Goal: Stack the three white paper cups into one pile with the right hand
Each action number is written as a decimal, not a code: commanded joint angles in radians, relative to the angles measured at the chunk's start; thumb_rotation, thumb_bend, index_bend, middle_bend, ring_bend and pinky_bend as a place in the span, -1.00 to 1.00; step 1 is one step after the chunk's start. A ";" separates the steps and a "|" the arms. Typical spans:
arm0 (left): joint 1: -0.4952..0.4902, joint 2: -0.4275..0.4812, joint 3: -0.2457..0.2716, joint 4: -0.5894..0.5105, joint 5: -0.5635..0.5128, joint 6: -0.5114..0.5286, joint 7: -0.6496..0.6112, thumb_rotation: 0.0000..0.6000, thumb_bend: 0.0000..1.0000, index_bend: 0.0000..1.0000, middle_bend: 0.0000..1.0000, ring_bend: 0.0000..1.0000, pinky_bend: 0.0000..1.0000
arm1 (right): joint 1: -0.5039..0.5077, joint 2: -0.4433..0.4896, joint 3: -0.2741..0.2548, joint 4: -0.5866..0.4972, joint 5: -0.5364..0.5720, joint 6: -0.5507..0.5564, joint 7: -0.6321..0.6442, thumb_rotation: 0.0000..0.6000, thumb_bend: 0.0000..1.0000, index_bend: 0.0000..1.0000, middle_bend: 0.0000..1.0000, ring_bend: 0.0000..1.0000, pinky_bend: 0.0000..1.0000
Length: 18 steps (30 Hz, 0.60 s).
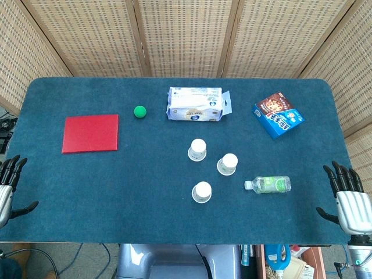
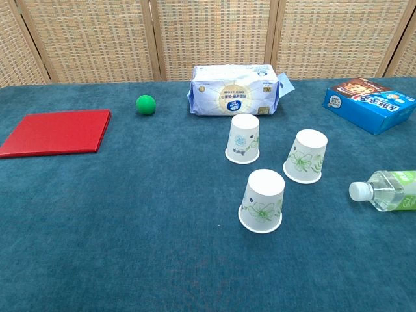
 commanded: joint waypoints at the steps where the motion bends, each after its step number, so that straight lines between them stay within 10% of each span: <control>1: 0.002 0.001 0.000 0.000 0.001 0.002 -0.003 1.00 -0.87 -1.00 -1.00 -1.00 -1.00 | 0.000 -0.001 -0.001 0.000 0.000 -0.001 -0.001 1.00 -1.00 -1.00 -1.00 -1.00 -1.00; 10: 0.004 0.000 -0.009 -0.006 -0.011 0.008 0.009 1.00 -0.87 -1.00 -1.00 -1.00 -1.00 | 0.045 -0.020 0.003 0.001 -0.069 -0.019 0.019 1.00 -1.00 -1.00 -1.00 -1.00 -1.00; 18: -0.009 -0.007 -0.022 -0.007 -0.040 -0.015 0.028 1.00 -0.86 -1.00 -1.00 -1.00 -1.00 | 0.262 -0.014 0.070 -0.019 -0.032 -0.317 0.121 1.00 -1.00 -1.00 -0.99 -1.00 -1.00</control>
